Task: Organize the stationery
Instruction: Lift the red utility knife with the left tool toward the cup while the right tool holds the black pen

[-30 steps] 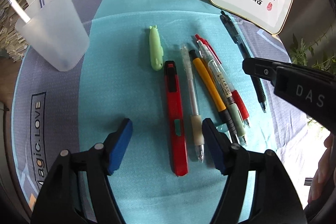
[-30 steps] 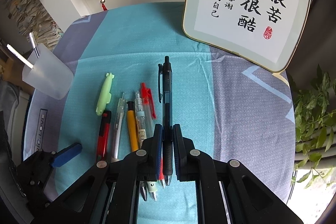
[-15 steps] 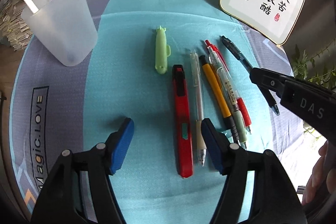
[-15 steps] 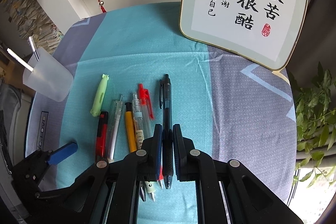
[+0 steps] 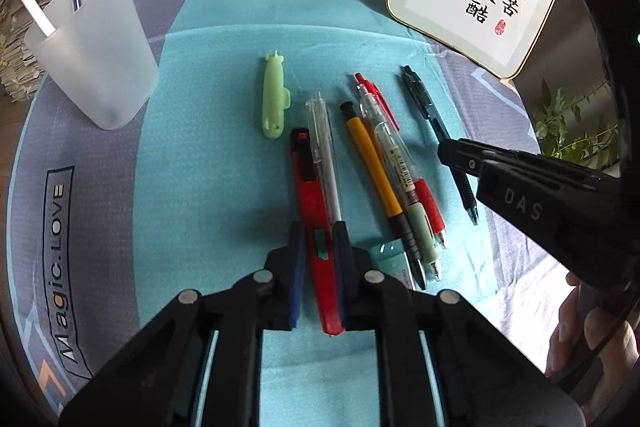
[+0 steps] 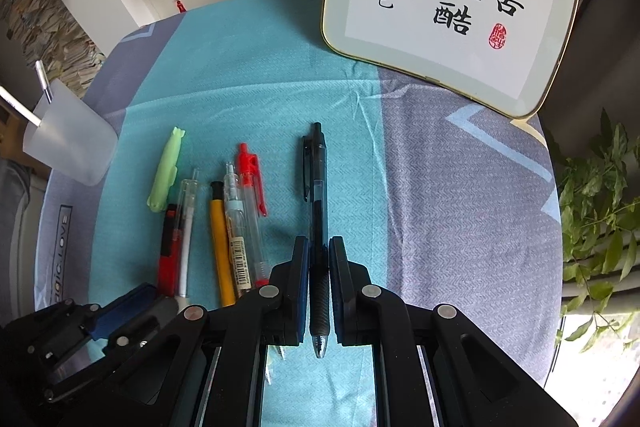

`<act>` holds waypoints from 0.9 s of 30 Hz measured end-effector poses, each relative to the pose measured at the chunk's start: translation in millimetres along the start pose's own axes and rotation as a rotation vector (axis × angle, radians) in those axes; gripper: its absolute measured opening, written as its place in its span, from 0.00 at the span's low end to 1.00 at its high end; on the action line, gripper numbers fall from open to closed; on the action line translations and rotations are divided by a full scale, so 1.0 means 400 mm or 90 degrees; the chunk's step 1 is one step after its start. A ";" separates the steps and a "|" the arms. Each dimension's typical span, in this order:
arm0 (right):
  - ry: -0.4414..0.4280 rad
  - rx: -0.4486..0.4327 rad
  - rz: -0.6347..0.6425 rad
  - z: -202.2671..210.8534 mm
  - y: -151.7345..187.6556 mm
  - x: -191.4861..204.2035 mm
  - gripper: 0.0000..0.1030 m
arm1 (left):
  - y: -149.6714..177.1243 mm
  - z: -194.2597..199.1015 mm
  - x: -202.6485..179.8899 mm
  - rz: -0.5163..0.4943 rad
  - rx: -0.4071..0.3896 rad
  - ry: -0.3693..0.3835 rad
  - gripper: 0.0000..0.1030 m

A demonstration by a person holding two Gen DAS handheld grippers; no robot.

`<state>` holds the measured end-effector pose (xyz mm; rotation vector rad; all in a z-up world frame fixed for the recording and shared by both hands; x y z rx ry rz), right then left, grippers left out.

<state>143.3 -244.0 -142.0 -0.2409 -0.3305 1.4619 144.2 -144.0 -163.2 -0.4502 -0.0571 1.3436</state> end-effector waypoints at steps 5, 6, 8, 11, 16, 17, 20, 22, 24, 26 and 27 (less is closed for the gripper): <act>0.005 0.002 0.005 -0.015 0.007 -0.001 0.10 | 0.006 0.005 0.042 0.031 0.014 0.027 0.13; 0.007 0.003 0.006 -0.015 0.006 0.000 0.10 | 0.006 0.005 0.045 0.034 0.016 0.026 0.16; 0.011 0.004 0.011 -0.016 0.006 0.002 0.10 | 0.007 0.004 0.043 0.029 0.023 0.020 0.20; 0.013 0.007 0.013 -0.018 0.006 0.004 0.10 | 0.014 0.003 0.015 -0.021 0.015 -0.022 0.26; 0.027 0.002 0.023 -0.023 0.002 0.025 0.10 | 0.020 -0.014 -0.027 -0.059 -0.027 -0.078 0.37; 0.024 -0.001 0.018 -0.022 0.003 0.024 0.10 | 0.020 -0.010 -0.024 -0.055 -0.033 -0.070 0.19; 0.017 -0.012 0.012 -0.018 0.008 0.020 0.10 | 0.024 0.003 0.004 -0.027 -0.024 -0.020 0.11; -0.002 -0.020 -0.004 -0.008 0.012 0.008 0.10 | 0.023 0.011 0.025 -0.020 -0.026 -0.019 0.11; 0.010 -0.026 0.000 0.000 0.013 0.002 0.10 | 0.021 0.024 0.035 -0.012 -0.031 -0.011 0.11; 0.008 -0.031 0.001 0.013 0.014 0.001 0.10 | 0.022 0.049 0.040 -0.008 -0.039 0.000 0.11; 0.003 -0.034 0.001 0.021 0.012 0.005 0.10 | 0.022 0.065 0.041 -0.011 -0.046 0.002 0.11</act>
Point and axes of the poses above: each gripper's, at about its wrist camera, not at the fingertips, and z roughly against the way its jaws point, x to its left, y to its underside, the point moved 5 cm from there along -z, roughly the way its jaws point, and after that the axes turned 1 degree about y, right-handed, at the moved point
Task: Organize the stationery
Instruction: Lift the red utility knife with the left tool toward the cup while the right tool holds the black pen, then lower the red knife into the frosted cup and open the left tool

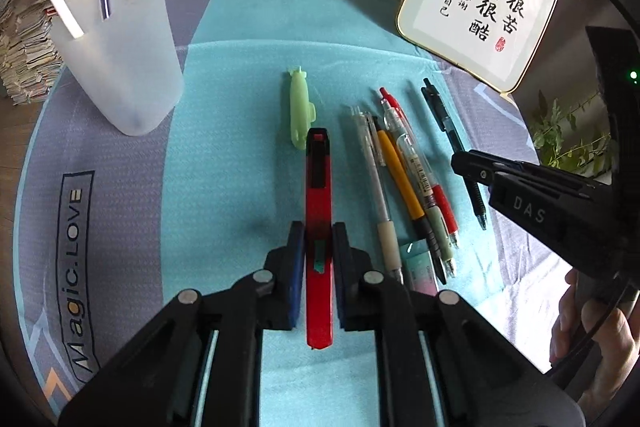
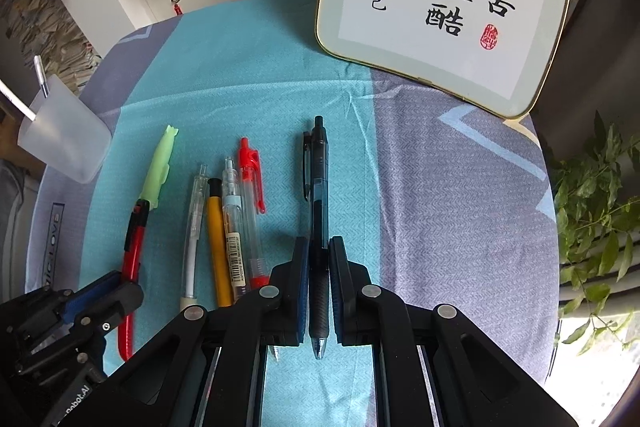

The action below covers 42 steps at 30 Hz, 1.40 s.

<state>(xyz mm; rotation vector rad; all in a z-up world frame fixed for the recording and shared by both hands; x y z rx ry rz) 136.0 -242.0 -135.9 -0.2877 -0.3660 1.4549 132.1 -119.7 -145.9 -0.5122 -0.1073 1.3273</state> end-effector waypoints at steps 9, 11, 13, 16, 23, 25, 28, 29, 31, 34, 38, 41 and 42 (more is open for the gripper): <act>-0.018 -0.050 0.015 0.082 -0.039 0.068 0.10 | -0.050 0.203 0.032 0.017 -0.114 0.059 0.11; -0.021 -0.055 0.021 0.093 -0.043 0.085 0.10 | -0.069 0.259 0.053 0.029 -0.158 0.064 0.11; -0.024 -0.060 0.026 0.102 -0.046 0.100 0.10 | -0.090 0.305 0.076 0.043 -0.198 0.067 0.11; -0.032 -0.066 0.026 0.111 -0.050 0.120 0.10 | -0.118 0.346 0.110 0.063 -0.227 0.071 0.11; -0.037 -0.078 0.036 0.127 -0.059 0.149 0.10 | -0.149 0.402 0.169 0.086 -0.277 0.069 0.11; -0.038 -0.080 0.036 0.130 -0.062 0.154 0.10 | -0.160 0.413 0.172 0.081 -0.302 0.064 0.11; -0.041 -0.083 0.037 0.133 -0.063 0.158 0.10 | -0.181 0.413 0.172 0.058 -0.335 0.045 0.11; -0.041 -0.085 0.037 0.134 -0.063 0.160 0.10 | -0.188 0.407 0.171 0.054 -0.343 0.039 0.11; -0.042 -0.087 0.038 0.135 -0.062 0.162 0.10 | -0.196 0.393 0.181 0.051 -0.363 0.034 0.11; -0.044 -0.090 0.036 0.136 -0.064 0.158 0.10 | -0.200 0.362 0.194 0.045 -0.388 0.025 0.11; -0.047 -0.092 0.033 0.135 -0.067 0.151 0.10 | -0.209 0.311 0.229 0.059 -0.409 0.018 0.11; -0.048 -0.095 0.034 0.134 -0.069 0.151 0.10 | -0.228 0.290 0.235 0.052 -0.431 0.021 0.11; -0.048 -0.096 0.034 0.133 -0.070 0.151 0.10 | -0.236 0.285 0.234 0.047 -0.438 0.016 0.11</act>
Point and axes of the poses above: each gripper's, at about its wrist camera, not at the fingertips, and z roughly against the way its jaws point, x to its left, y to its underside, the point moved 5 cm from there along -z, roughly the way its jaws point, and after that the axes turned 1 degree about y, right-handed, at the moved point
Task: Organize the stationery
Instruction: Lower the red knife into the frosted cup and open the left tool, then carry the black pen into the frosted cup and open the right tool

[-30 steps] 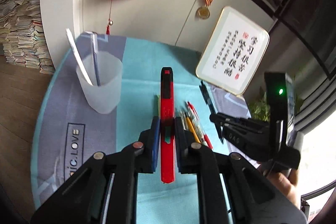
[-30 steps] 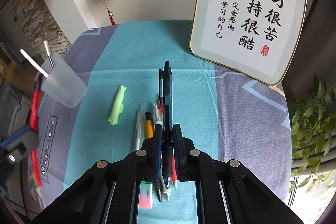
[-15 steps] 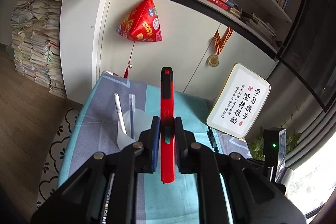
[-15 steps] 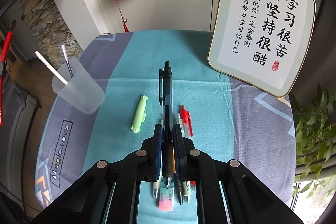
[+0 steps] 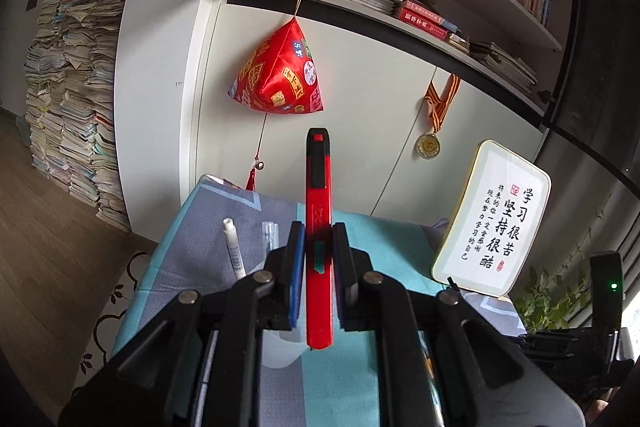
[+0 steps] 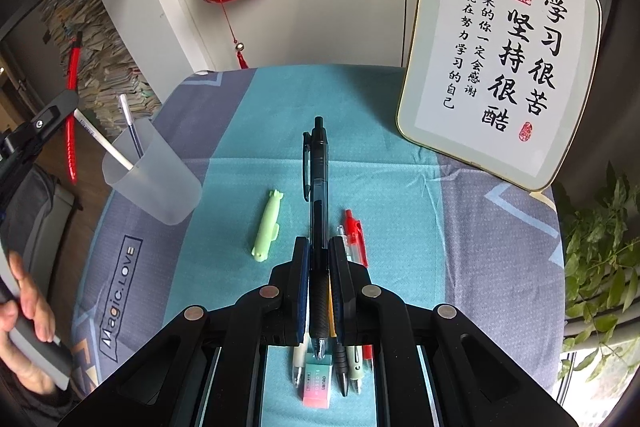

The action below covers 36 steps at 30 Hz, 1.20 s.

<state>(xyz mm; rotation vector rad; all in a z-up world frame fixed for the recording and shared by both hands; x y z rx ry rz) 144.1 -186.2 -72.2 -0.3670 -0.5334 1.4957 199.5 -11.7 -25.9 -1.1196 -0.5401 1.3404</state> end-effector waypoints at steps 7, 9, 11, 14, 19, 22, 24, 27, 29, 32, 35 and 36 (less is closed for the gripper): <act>-0.009 0.001 -0.002 -0.018 -0.010 0.002 0.10 | 0.017 -0.056 0.018 -0.019 -0.014 -0.017 0.11; -0.012 0.001 -0.001 -0.021 -0.012 0.005 0.10 | 0.027 -0.066 0.027 -0.020 -0.014 -0.018 0.11; -0.015 0.000 0.000 -0.024 -0.014 0.009 0.10 | 0.033 -0.073 0.038 -0.008 -0.016 -0.016 0.11; -0.022 0.002 -0.002 -0.029 -0.015 0.014 0.10 | 0.044 -0.085 0.039 -0.017 -0.011 -0.020 0.11; -0.028 0.002 -0.006 -0.035 -0.016 0.018 0.10 | 0.072 -0.086 0.023 -0.069 -0.025 -0.050 0.11; -0.030 0.003 -0.005 -0.035 -0.015 0.022 0.10 | 0.082 -0.082 0.024 -0.070 -0.028 -0.057 0.15; -0.031 0.002 -0.004 -0.034 -0.016 0.026 0.10 | 0.087 -0.075 0.023 -0.075 -0.031 -0.065 0.33; -0.037 -0.005 -0.007 -0.030 -0.023 0.031 0.10 | 0.083 -0.052 0.024 -0.069 -0.047 -0.064 0.39; -0.044 -0.007 -0.009 -0.028 -0.032 0.040 0.10 | 0.075 -0.035 0.025 -0.057 -0.046 -0.053 0.40; -0.067 -0.016 -0.007 -0.020 -0.046 0.066 0.10 | 0.065 0.000 0.028 -0.050 -0.050 -0.054 0.58; -0.094 -0.025 -0.003 -0.016 -0.063 0.103 0.10 | 0.064 0.038 0.032 -0.047 -0.051 -0.054 0.66; -0.100 -0.027 0.002 -0.017 -0.067 0.118 0.10 | 0.066 0.050 0.034 -0.047 -0.047 -0.056 0.69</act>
Point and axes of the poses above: each gripper's, at about its wrist camera, not at the fingertips, and z roughly against the way its jaws point, x to its left, y to its underside, the point moved 5 cm from there along -z, roughly the way its jaws point, and after that the axes turned 1 degree about y, right-handed, at the moved point
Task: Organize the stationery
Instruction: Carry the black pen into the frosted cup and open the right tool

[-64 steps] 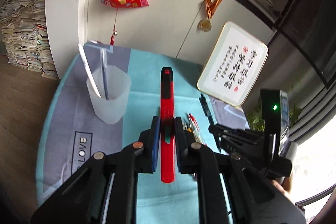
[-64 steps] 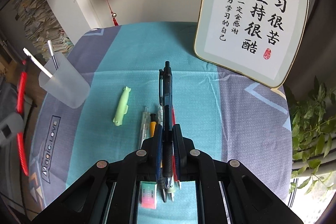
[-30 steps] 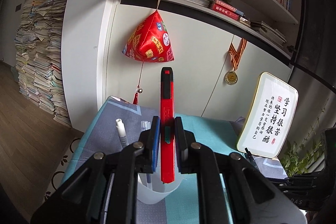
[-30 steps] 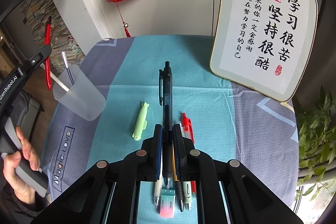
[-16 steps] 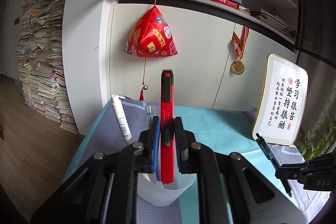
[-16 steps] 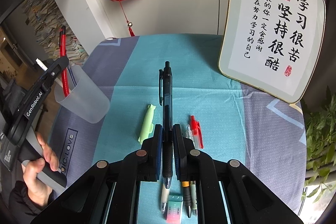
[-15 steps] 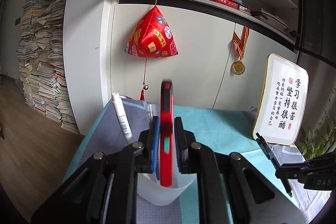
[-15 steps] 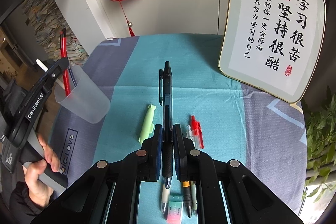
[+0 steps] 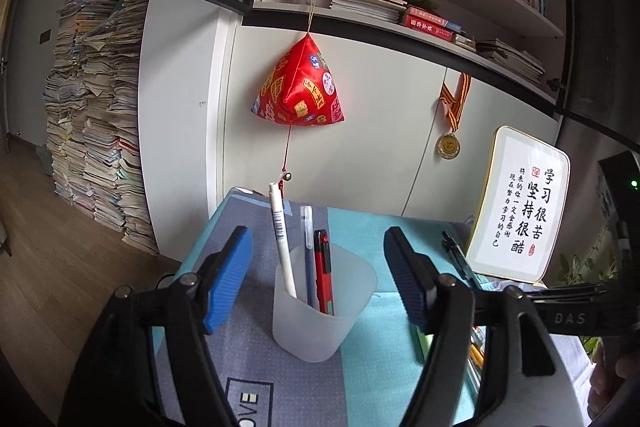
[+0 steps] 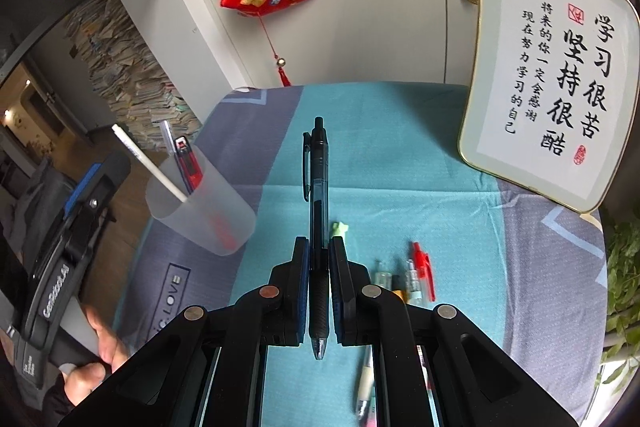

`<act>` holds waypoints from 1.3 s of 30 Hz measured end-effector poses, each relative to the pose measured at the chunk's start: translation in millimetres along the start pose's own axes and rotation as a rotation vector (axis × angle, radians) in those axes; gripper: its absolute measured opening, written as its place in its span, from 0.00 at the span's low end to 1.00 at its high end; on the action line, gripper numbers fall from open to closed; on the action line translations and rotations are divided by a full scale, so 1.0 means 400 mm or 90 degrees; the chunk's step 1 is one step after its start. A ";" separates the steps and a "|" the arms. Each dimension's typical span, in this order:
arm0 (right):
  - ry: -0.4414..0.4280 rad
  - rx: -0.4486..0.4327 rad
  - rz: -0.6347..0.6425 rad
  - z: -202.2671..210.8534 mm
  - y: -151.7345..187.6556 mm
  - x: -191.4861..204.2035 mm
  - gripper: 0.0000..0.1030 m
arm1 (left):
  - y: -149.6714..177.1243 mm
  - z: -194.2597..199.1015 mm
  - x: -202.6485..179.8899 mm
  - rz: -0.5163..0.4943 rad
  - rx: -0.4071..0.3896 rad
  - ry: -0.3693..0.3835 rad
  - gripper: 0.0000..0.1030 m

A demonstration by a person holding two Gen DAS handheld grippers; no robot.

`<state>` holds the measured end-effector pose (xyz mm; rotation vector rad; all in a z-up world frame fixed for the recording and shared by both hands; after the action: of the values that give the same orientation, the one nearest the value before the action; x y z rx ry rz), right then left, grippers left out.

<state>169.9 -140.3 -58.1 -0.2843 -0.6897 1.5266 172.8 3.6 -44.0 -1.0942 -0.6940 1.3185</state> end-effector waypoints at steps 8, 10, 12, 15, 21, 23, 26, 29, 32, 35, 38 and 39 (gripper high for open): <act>-0.039 0.007 0.040 -0.011 -0.023 0.103 0.10 | 0.013 0.071 0.023 -0.013 0.043 0.001 0.84; -0.051 -0.001 0.040 -0.006 -0.034 0.121 0.10 | 0.014 0.081 0.037 0.000 0.051 0.004 0.85; -0.057 -0.014 0.039 -0.004 -0.052 0.137 0.10 | 0.014 0.089 0.053 0.022 0.061 0.010 0.85; -0.072 -0.042 0.034 -0.001 -0.080 0.167 0.10 | 0.014 0.103 0.075 0.042 0.064 0.013 0.85; -0.096 -0.116 0.048 -0.010 -0.111 0.239 0.10 | 0.021 0.115 0.107 0.052 0.071 0.008 0.85; -0.102 -0.144 0.057 -0.024 -0.111 0.259 0.10 | 0.024 0.115 0.115 0.058 0.075 0.008 0.85; -0.082 -0.184 0.069 -0.048 -0.110 0.275 0.10 | 0.027 0.113 0.124 0.060 0.076 0.006 0.85; -0.062 -0.208 0.063 -0.074 -0.105 0.274 0.10 | 0.030 0.110 0.133 0.061 0.078 0.006 0.85; -0.029 -0.231 0.066 -0.083 -0.102 0.270 0.10 | 0.033 0.104 0.144 0.064 0.081 0.003 0.85; -0.010 -0.249 0.066 -0.089 -0.102 0.266 0.10 | 0.039 0.098 0.151 0.071 0.088 0.005 0.85; -0.006 -0.263 0.064 -0.096 -0.103 0.269 0.10 | 0.041 0.093 0.153 0.077 0.091 0.009 0.85; -0.002 -0.268 0.067 -0.100 -0.103 0.272 0.10 | 0.042 0.092 0.153 0.077 0.092 0.009 0.85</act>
<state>216.0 -27.6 -40.1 -0.6423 -1.0112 1.4703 143.3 69.7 -56.3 -1.0408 -0.5202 1.4391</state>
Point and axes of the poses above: each gripper's, at about its wrist camera, not at the fingertips, and z roughly against the way its jaws point, x to its left, y to its underside, the point moved 5 cm from there along -z, roughly the way its jaws point, and after that the axes turned 1 degree about y, right-handed, at the moved point
